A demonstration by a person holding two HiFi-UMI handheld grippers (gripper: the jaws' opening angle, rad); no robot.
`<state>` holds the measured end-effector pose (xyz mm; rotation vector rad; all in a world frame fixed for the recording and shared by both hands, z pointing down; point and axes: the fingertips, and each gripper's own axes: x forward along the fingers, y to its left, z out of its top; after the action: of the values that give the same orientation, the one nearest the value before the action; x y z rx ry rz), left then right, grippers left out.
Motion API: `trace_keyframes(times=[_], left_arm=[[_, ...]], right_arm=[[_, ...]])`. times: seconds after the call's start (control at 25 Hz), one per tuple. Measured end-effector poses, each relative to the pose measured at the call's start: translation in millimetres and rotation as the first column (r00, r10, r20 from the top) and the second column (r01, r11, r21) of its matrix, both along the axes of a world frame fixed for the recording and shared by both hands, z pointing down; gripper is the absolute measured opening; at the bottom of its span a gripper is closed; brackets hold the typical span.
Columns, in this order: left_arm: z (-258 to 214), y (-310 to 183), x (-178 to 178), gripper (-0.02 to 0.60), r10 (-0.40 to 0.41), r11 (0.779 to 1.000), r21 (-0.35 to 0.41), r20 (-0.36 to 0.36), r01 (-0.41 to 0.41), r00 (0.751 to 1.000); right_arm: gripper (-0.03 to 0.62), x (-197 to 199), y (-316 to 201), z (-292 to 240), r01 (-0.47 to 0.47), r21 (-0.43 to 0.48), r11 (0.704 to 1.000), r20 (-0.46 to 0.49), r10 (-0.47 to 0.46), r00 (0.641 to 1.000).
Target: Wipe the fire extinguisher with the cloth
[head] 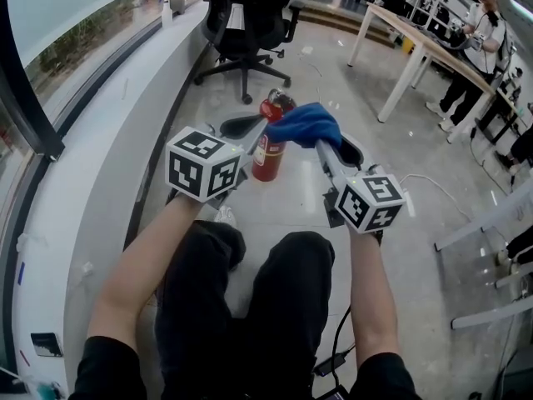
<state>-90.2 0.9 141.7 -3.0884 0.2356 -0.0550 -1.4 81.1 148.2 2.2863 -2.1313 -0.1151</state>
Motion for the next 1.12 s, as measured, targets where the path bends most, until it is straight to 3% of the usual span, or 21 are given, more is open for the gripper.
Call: trace_keyframes(times=[0.44,1.12], left_arm=[[1,-29,27,0.008,0.026,1.0,0.004,-0.006,-0.026,1.0],[65,-110,111,0.008,0.086,0.996,-0.005,0.137,-0.086,0.987]], right_arm=[[0.095,28,-21,-11,-0.028,-0.043,0.999,-0.094,0.024,0.995],[0.095,119,-73,59,-0.096,-0.2,0.975,-0.076,0.082,0.994]])
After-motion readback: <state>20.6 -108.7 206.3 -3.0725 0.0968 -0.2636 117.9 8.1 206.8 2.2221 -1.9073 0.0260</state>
